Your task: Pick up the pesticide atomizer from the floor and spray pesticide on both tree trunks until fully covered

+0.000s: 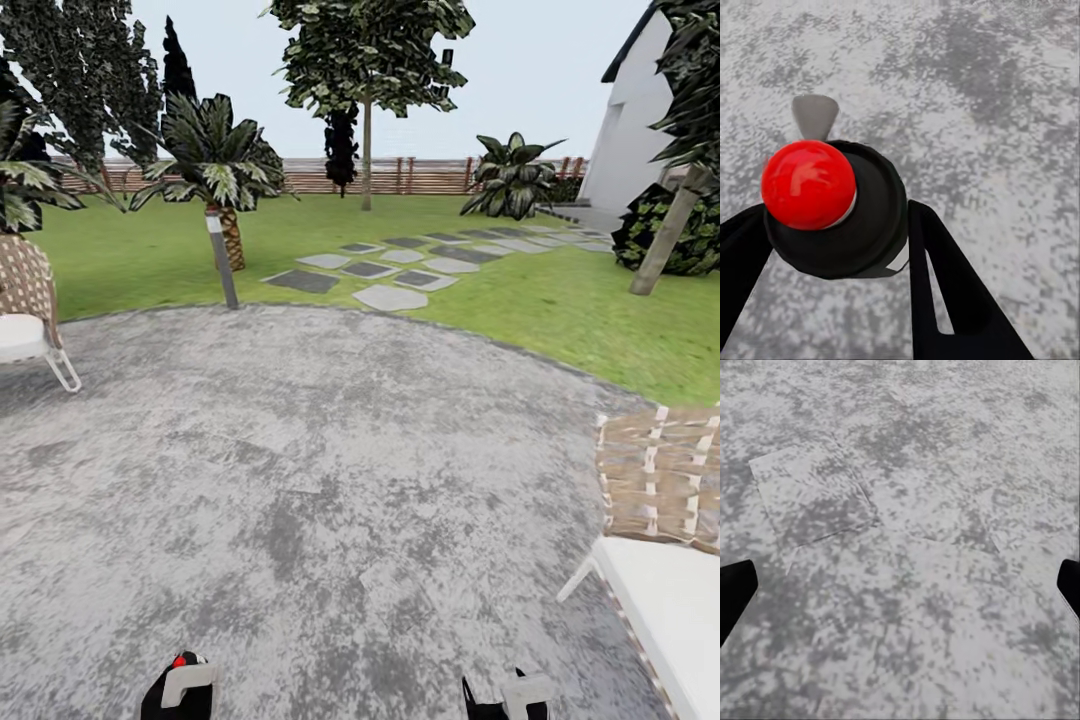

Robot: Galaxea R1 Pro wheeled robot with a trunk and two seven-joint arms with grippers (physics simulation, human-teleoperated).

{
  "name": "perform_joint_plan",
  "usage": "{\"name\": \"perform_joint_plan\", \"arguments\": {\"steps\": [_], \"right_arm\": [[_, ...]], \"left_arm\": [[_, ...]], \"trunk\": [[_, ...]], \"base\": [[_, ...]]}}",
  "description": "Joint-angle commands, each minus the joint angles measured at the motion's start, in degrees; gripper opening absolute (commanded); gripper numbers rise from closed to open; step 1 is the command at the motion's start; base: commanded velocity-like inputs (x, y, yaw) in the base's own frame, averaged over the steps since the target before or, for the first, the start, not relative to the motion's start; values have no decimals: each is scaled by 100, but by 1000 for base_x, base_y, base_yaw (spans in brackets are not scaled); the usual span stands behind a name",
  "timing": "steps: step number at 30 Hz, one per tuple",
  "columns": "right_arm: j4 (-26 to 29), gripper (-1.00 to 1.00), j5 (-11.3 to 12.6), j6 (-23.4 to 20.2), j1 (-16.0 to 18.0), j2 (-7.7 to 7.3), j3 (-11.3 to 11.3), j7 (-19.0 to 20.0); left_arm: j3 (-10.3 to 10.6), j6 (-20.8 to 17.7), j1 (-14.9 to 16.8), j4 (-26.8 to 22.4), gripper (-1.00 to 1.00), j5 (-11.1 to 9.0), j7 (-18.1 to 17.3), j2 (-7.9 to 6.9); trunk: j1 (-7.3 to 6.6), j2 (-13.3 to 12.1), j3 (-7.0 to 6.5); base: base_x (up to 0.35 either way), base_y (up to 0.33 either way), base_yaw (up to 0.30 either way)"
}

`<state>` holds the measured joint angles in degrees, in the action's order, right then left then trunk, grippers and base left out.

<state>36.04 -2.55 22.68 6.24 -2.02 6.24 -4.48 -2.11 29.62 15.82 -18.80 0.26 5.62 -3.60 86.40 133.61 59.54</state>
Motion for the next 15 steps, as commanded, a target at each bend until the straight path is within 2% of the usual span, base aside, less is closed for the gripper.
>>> {"name": "perform_joint_plan", "arguments": {"steps": [1,15], "right_arm": [[0,100,0,0,0,0,0,0],[0,100,-3,0,0,0,0,0]], "left_arm": [[0,0,0,0,-100,0,0,0],[0,0,0,-1,-100,0,0,0]], "trunk": [[0,0,-8],[0,0,-111]], "base": [[338,0,125],[338,0,125]]}}
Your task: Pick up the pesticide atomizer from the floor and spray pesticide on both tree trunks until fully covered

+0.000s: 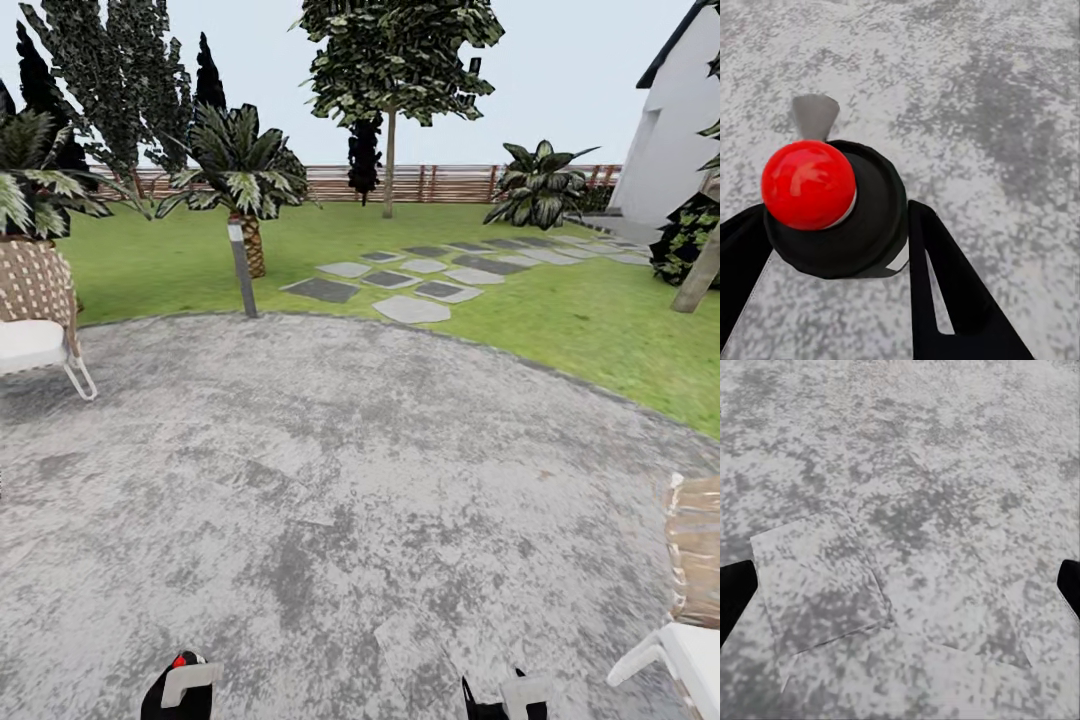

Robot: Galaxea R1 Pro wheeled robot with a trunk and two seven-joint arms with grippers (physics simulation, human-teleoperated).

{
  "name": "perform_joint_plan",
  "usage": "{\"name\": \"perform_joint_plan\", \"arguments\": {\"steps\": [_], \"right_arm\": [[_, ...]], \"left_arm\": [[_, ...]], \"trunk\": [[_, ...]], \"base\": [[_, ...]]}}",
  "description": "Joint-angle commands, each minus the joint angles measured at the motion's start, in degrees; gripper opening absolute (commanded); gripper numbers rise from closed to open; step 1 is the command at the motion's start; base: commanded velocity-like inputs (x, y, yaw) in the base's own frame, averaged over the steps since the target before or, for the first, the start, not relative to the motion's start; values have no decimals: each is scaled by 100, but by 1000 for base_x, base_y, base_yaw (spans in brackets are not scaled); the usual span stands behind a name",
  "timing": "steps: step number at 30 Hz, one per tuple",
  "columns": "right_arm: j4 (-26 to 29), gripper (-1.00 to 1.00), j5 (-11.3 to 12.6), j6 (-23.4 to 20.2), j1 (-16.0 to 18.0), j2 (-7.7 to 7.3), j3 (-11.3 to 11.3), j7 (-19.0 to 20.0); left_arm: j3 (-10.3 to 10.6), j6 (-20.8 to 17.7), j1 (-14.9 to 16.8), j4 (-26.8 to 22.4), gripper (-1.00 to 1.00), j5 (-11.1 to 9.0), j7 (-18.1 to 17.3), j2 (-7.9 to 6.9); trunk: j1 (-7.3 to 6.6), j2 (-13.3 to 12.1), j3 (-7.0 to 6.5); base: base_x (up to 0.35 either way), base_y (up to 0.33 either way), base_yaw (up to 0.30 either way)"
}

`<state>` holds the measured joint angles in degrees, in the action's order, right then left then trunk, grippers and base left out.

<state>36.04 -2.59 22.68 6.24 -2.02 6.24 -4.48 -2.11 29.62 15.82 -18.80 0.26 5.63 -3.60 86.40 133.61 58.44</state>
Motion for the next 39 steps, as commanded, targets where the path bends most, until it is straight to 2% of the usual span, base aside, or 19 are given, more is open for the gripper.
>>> {"name": "perform_joint_plan", "arguments": {"steps": [1,25,39], "right_arm": [[0,100,0,0,0,0,0,0],[0,100,4,0,0,0,0,0],[0,100,3,-2,0,0,0,5]], "left_arm": [[0,0,0,0,-100,-1,0,0],[0,0,0,-4,-100,-2,-8,0],[0,-6,0,16,-100,0,0,0]], "trunk": [[0,0,-8],[0,0,-186],[0,0,-303]], "base": [[338,0,125],[338,0,119],[339,0,17]]}}
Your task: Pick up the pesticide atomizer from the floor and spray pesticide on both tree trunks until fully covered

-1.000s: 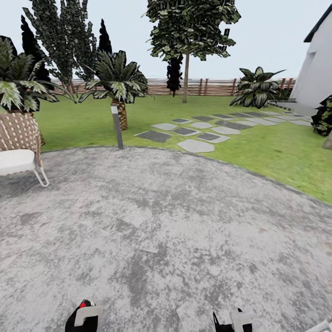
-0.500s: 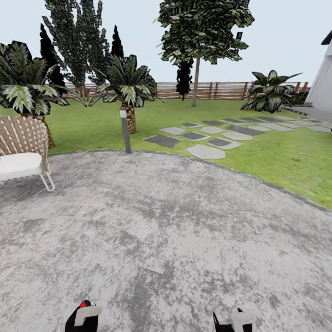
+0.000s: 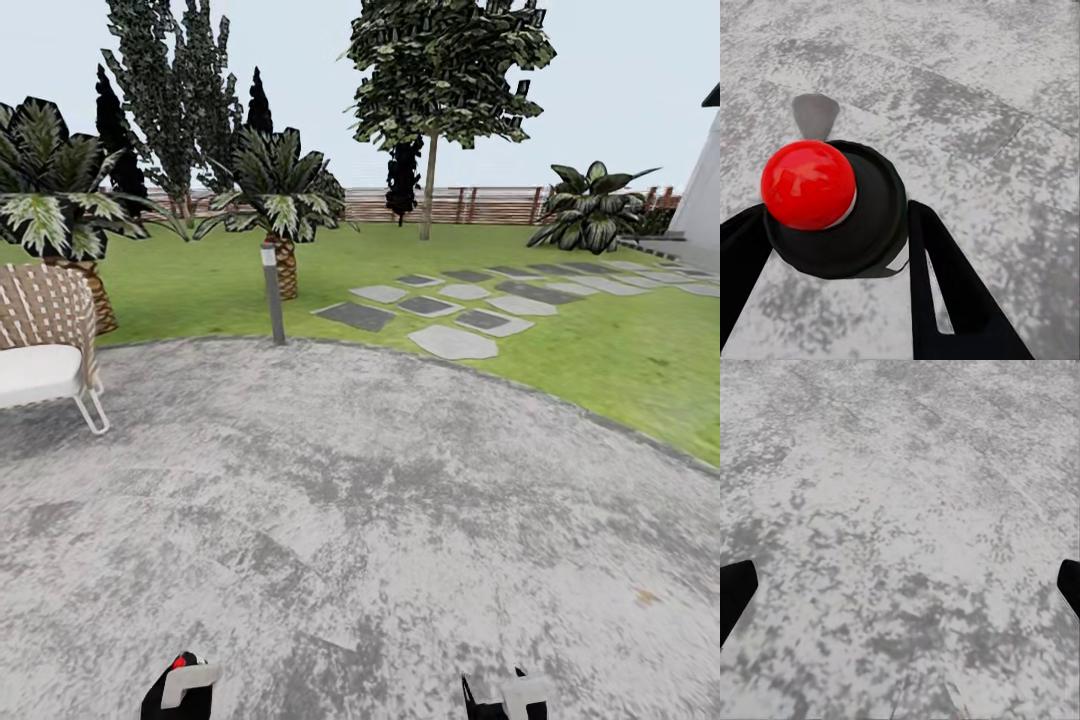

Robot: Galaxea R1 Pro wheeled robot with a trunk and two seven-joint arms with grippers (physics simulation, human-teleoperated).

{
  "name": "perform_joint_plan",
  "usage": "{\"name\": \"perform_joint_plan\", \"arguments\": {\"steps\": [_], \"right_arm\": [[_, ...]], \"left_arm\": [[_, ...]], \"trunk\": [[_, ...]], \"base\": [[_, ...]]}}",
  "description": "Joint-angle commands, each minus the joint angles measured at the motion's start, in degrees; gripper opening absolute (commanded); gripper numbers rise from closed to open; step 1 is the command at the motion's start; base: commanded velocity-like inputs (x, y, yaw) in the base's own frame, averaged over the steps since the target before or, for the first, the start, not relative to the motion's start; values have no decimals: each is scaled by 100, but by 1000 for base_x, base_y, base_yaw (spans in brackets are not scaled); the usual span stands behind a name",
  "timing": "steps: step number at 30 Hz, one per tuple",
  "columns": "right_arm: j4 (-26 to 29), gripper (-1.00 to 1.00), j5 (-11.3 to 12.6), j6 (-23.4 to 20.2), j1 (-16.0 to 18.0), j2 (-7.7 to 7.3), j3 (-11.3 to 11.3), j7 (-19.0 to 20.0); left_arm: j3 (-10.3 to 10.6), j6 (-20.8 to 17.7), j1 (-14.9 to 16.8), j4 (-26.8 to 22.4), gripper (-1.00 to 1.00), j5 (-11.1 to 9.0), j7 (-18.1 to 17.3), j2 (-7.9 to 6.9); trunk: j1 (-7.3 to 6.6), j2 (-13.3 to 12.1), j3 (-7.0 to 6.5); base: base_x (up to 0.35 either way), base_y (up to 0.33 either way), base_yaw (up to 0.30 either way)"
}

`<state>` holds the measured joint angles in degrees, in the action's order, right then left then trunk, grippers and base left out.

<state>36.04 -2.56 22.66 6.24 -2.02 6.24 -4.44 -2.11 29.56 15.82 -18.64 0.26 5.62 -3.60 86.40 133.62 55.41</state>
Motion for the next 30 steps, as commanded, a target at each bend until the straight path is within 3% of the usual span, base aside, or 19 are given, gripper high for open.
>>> {"name": "perform_joint_plan", "arguments": {"steps": [1,16,30], "right_arm": [[0,100,0,1,0,0,0,1],[0,100,1,-6,0,0,0,-5],[0,100,1,0,0,0,0,-12]], "left_arm": [[0,2,0,1,-100,0,0,0],[6,6,0,9,-100,0,-2,9],[5,6,0,11,-100,0,-3,9]], "trunk": [[0,0,-8],[0,0,-33],[0,0,-33]], "base": [[339,0,0],[339,0,-8],[339,0,-233]]}}
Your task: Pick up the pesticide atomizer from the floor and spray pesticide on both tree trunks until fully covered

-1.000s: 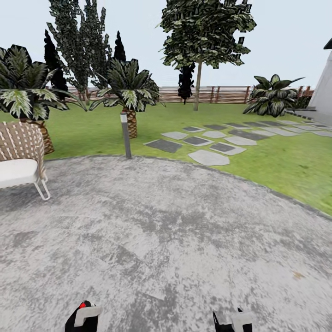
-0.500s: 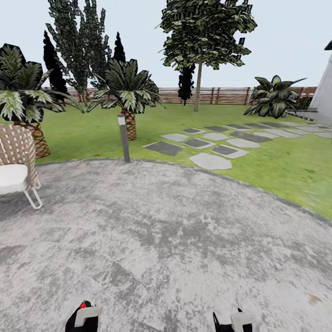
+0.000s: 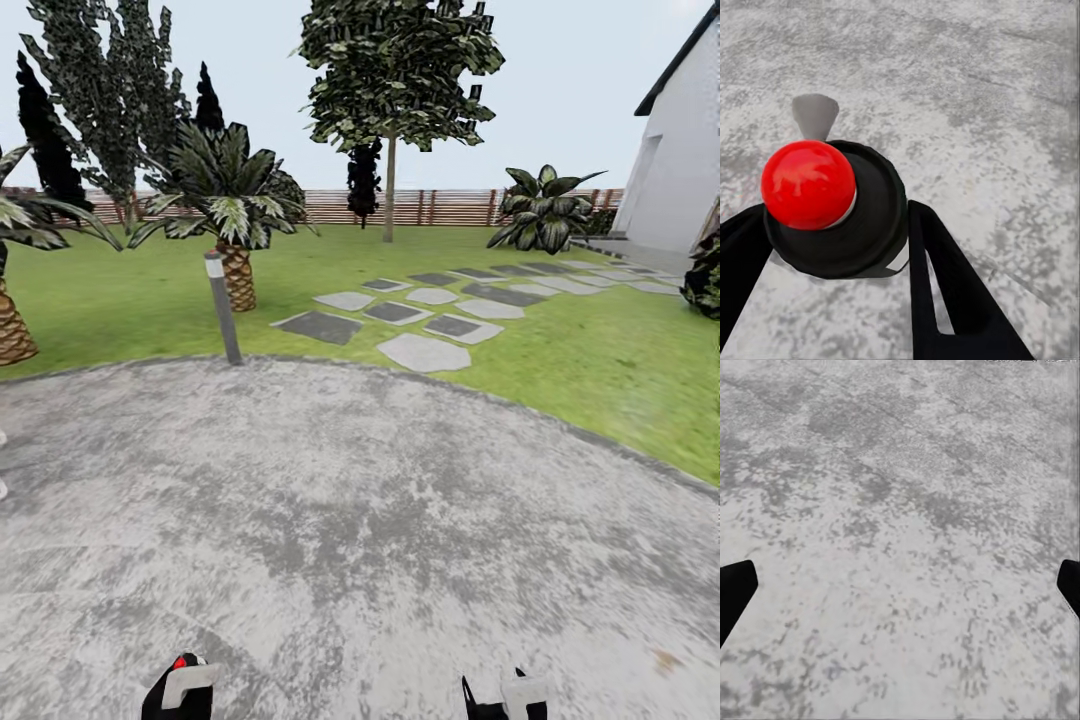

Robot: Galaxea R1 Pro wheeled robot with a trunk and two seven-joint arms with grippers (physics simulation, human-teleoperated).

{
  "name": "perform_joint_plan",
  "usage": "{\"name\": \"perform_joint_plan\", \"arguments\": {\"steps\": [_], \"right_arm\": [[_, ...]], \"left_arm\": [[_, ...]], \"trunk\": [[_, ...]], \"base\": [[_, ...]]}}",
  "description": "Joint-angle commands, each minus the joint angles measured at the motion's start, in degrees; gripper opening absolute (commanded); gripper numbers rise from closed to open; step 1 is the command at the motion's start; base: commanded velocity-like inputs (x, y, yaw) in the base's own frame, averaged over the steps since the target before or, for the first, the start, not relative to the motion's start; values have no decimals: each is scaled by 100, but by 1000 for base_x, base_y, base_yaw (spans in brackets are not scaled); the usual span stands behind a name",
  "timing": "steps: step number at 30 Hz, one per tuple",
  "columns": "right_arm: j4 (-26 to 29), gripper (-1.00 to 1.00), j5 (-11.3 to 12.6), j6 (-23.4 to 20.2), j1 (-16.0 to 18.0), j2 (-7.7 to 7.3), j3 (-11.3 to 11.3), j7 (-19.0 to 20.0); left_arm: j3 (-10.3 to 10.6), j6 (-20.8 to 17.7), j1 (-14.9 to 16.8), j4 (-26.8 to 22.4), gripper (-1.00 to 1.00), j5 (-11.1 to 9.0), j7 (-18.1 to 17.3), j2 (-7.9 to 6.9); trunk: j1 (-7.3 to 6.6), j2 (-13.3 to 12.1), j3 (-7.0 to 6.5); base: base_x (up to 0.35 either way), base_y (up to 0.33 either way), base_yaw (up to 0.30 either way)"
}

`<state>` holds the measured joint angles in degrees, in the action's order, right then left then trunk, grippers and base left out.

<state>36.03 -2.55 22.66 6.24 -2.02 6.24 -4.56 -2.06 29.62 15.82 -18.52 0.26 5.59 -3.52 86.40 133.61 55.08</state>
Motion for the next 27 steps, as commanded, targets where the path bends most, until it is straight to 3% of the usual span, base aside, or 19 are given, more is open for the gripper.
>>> {"name": "perform_joint_plan", "arguments": {"steps": [1,27], "right_arm": [[0,100,0,-1,0,0,0,-1],[-196,100,8,2,0,-9,-35,-1]], "left_arm": [[1,0,0,-1,-100,0,-2,0],[1,0,0,8,-100,0,-6,0]], "trunk": [[0,0,0],[0,0,0]], "base": [[339,0,-56],[339,0,-3]]}}
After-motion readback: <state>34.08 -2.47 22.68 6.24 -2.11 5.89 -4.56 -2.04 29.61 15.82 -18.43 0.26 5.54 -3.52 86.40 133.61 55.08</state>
